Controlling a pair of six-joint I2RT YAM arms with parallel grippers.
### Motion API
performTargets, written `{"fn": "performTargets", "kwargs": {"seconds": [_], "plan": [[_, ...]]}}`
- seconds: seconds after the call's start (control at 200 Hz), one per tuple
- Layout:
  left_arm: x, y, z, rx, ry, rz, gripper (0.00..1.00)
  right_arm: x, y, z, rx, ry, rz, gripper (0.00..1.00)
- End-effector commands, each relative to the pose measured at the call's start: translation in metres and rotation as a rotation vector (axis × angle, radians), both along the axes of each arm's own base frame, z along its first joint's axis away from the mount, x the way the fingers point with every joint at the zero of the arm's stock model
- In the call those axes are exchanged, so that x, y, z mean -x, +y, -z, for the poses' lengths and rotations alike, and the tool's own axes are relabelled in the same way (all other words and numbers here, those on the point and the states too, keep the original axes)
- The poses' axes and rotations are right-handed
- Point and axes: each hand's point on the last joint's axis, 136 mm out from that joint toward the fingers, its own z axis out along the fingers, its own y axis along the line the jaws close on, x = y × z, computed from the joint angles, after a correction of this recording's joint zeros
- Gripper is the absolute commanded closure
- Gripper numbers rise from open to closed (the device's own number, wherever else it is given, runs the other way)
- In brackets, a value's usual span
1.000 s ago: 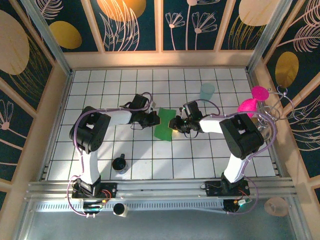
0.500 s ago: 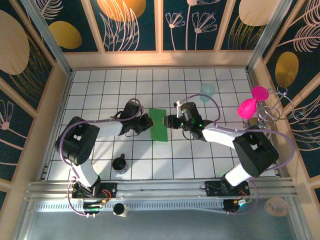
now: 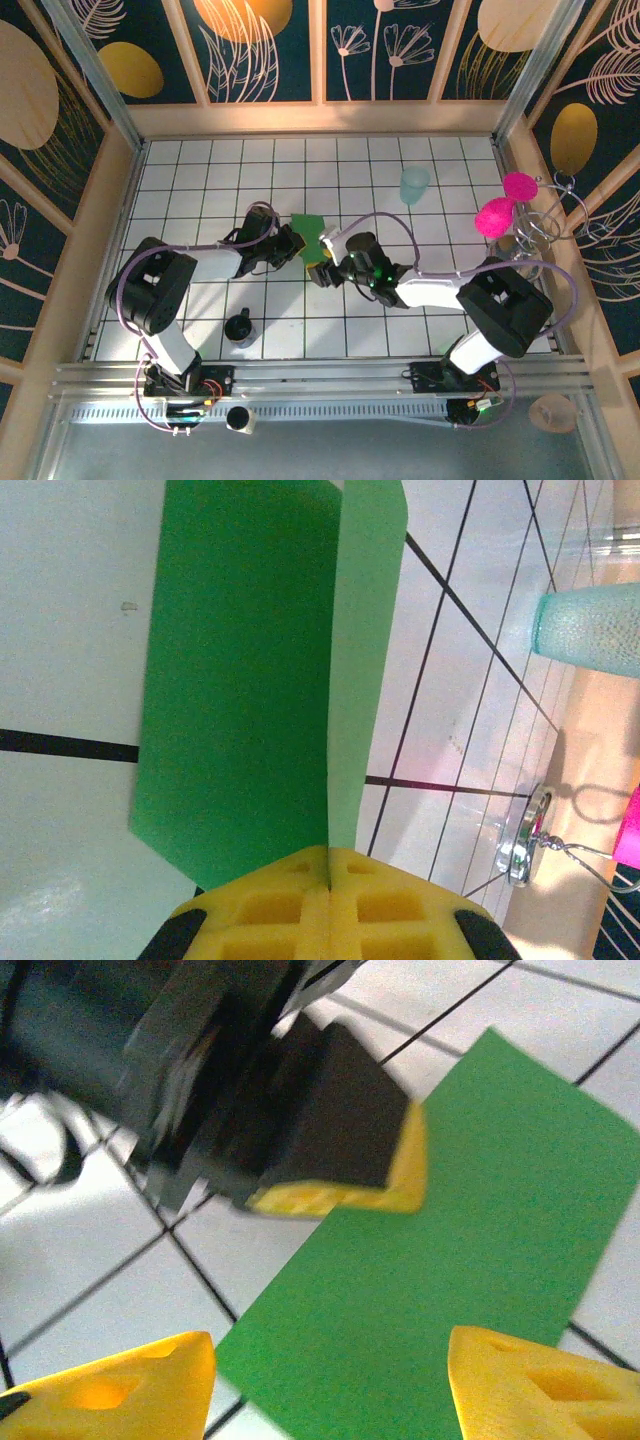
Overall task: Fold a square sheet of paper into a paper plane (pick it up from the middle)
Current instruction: Third fold the triangle at the center of the table.
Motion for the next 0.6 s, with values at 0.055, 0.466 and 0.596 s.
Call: {"fn": "performTargets", "kwargs": {"seconds": [0.055, 0.466, 0.596], "plan": [[-0.009, -0.001, -0.001, 0.011, 0.012, -0.023, 0.98, 0.014, 0.015, -0.006, 0.005, -0.138, -0.144, 0.36], [-0.009, -0.003, -0.002, 0.007, 0.015, -0.006, 0.98, -0.008, 0.000, 0.032, 0.221, -0.268, -0.064, 0.39], [-0.008, -0.003, 0.000, 0.004, 0.019, 0.000, 0.98, -0.016, -0.001, 0.024, 0.209, -0.311, -0.026, 0.46]]}}
